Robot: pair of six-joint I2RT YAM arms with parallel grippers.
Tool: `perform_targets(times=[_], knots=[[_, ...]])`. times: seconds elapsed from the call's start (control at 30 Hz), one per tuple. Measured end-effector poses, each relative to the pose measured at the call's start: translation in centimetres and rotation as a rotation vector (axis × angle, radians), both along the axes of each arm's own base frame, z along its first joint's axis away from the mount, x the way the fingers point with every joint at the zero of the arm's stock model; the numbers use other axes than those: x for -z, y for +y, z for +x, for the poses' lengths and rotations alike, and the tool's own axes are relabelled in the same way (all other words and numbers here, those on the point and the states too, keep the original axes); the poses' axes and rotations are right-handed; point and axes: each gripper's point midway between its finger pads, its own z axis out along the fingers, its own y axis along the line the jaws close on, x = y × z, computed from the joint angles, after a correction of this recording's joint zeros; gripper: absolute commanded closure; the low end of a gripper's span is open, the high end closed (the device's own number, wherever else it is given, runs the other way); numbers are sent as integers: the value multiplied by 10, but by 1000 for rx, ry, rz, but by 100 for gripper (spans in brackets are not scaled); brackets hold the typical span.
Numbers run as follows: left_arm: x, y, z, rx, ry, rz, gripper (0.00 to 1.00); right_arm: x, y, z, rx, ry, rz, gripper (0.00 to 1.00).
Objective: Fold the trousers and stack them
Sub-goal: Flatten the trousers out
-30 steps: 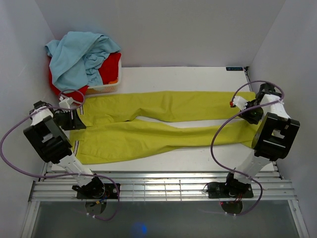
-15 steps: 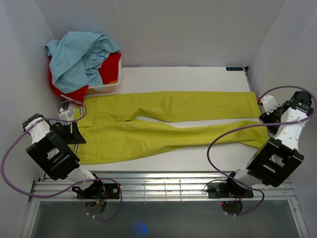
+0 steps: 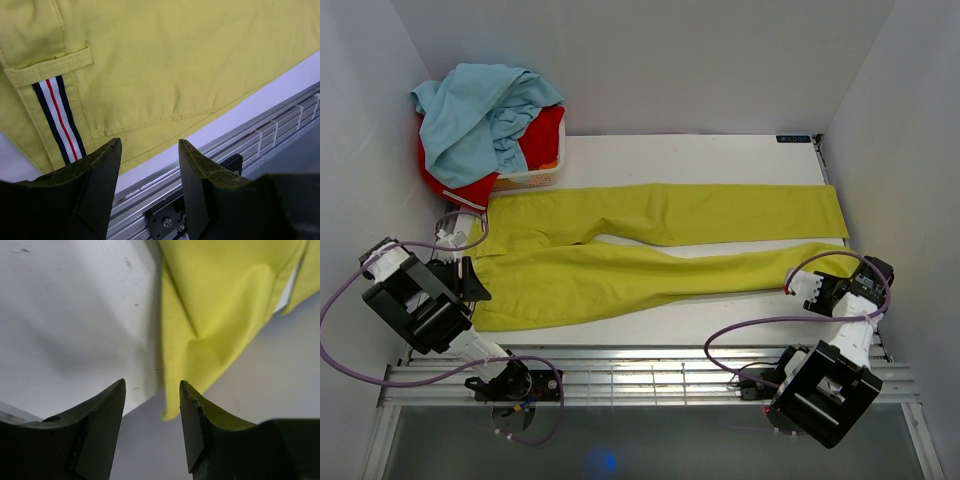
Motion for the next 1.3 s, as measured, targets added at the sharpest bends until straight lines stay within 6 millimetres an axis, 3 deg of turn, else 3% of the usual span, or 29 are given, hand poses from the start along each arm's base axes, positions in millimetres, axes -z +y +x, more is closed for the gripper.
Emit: perform_targets(times=[0.2, 0.27, 0.37, 0.5, 0.57, 0.93, 1.17, 1.3], knots=[[8, 1, -4, -51, 39, -1, 39, -9, -15, 26, -71, -69, -88, 51], [10, 4, -2, -80, 53, 1, 32, -6, -19, 32, -85, -69, -101, 54], [13, 10, -2, -145, 81, 2, 31, 1, -22, 35, -96, -54, -105, 62], [15, 28, -9, -251, 124, 26, 30, 6, -26, 37, -99, -54, -119, 86], [17, 38, -15, -295, 143, 46, 30, 6, -26, 37, -101, -54, -123, 92], [33, 75, -45, -376, 241, 177, 30, 8, -27, 37, -106, -48, -124, 92], [53, 66, -52, -389, 295, 125, 40, 2, -29, 41, -108, -54, -129, 92], [55, 62, -51, -401, 302, 86, 61, -2, -30, 43, -108, -59, -133, 92]])
